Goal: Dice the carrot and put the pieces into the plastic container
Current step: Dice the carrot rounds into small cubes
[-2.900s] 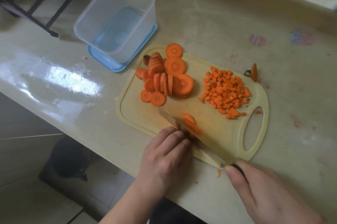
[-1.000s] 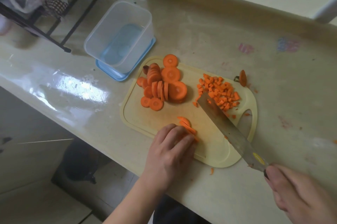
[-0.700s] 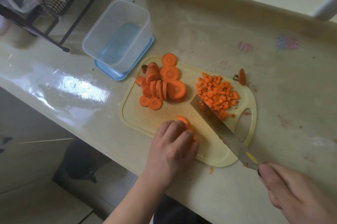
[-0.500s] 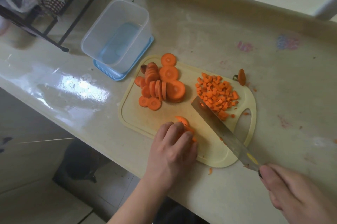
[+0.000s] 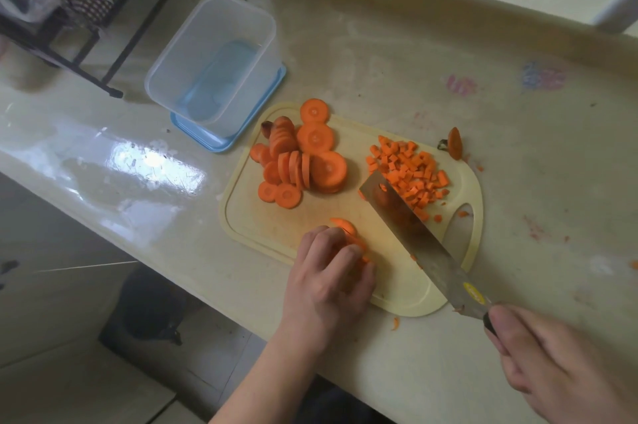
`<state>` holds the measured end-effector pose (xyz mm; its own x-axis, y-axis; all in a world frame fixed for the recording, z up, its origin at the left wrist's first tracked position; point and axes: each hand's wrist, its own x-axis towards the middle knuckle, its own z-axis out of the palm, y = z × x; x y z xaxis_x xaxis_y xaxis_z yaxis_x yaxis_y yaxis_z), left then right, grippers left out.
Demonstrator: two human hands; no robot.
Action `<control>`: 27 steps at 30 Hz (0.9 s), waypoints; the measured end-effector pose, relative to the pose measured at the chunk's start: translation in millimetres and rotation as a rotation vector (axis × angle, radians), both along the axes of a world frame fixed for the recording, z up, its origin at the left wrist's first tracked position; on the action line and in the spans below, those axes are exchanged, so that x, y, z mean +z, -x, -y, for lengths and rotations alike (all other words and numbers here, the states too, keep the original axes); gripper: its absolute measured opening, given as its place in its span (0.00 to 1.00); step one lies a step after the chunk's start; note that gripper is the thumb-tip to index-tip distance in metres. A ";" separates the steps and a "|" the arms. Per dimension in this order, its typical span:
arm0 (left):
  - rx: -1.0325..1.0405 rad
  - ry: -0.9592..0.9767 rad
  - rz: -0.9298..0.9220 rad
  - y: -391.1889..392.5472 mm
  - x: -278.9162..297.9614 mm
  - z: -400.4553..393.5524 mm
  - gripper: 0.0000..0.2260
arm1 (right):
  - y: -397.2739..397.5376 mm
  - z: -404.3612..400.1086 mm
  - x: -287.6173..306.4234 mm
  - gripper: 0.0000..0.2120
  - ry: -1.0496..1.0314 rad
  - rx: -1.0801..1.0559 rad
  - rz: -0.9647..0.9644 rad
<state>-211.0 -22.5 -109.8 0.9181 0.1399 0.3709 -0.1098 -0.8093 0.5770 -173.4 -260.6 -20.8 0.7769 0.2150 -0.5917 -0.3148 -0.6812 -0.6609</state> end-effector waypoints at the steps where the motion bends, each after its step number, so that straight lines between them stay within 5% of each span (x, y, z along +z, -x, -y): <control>1: -0.002 0.003 0.004 0.0 -0.2 -0.1 0.07 | -0.3 -0.2 -0.5 0.41 0.002 -0.001 0.004; 27: -0.006 0.000 -0.011 -5.2 0.4 2.0 0.07 | 3.4 -0.5 -2.0 0.42 0.014 -0.020 0.025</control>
